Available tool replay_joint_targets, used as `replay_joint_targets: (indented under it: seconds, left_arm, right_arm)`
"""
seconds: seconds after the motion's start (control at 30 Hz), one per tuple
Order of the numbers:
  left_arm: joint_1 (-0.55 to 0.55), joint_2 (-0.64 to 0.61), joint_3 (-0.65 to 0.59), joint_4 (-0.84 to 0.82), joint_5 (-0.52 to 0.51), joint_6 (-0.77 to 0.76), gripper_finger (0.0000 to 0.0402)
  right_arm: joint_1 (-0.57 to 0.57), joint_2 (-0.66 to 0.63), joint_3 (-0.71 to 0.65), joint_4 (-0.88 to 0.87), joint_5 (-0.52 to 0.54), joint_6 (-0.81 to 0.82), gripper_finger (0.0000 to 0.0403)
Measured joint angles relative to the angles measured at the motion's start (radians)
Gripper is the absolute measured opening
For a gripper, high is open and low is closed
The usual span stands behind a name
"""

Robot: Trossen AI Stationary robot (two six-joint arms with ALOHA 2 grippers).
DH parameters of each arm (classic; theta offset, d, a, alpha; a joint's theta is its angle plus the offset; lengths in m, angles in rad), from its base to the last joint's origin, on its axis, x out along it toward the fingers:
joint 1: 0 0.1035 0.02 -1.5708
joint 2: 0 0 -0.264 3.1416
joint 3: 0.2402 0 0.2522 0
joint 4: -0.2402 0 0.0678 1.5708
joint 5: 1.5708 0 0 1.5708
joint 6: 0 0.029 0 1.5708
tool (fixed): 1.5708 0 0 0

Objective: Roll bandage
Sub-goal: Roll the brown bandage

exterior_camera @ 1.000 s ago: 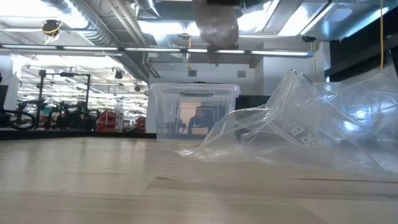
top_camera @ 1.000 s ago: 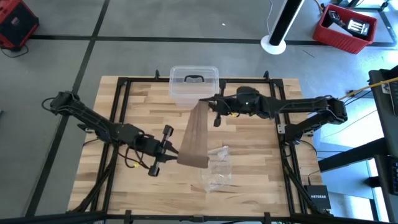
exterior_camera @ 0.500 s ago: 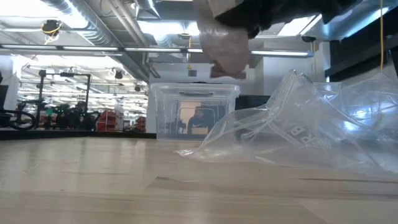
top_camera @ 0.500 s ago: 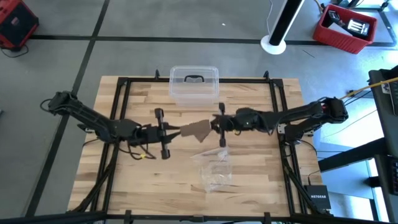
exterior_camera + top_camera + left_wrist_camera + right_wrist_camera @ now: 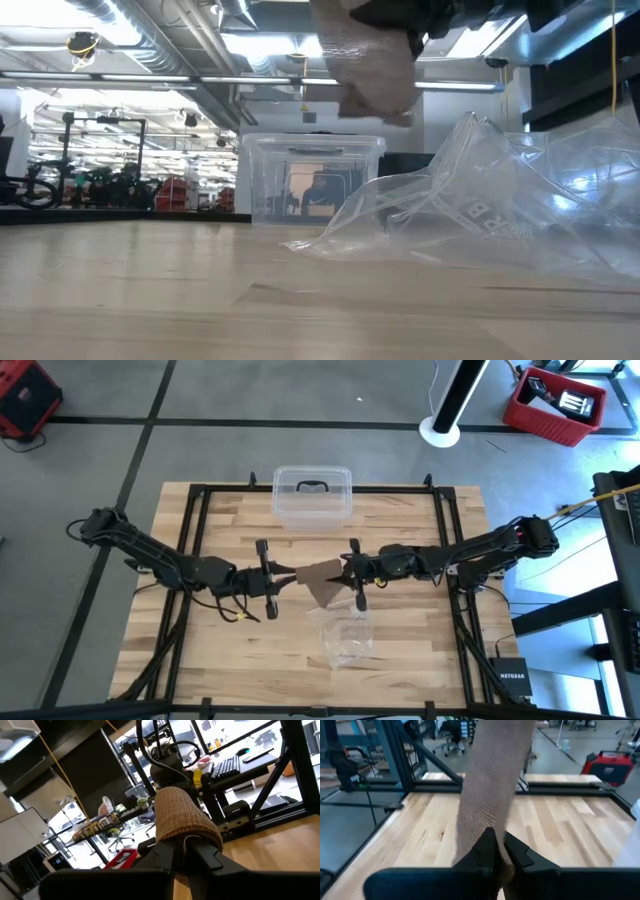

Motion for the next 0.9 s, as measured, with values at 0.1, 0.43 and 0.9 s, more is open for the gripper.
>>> replay_joint_targets:
  seconds: [0.1, 0.43, 0.9]
  left_arm:
    - [-0.007, 0.0, 0.0, -0.011, -0.002, -0.021, 0.0019]
    - [-0.016, 0.001, 0.0, -0.014, -0.002, -0.023, 0.0019]
    - [-0.015, 0.001, 0.0, -0.032, -0.002, -0.037, 0.0019]
  right_arm:
    - [0.0, 0.01, 0.0, -0.001, -0.002, 0.002, 0.0016]
    - [0.0, 0.031, 0.001, 0.006, -0.002, -0.002, 0.0009]
    - [0.0, 0.031, 0.001, -0.021, 0.033, 0.025, 0.0037]
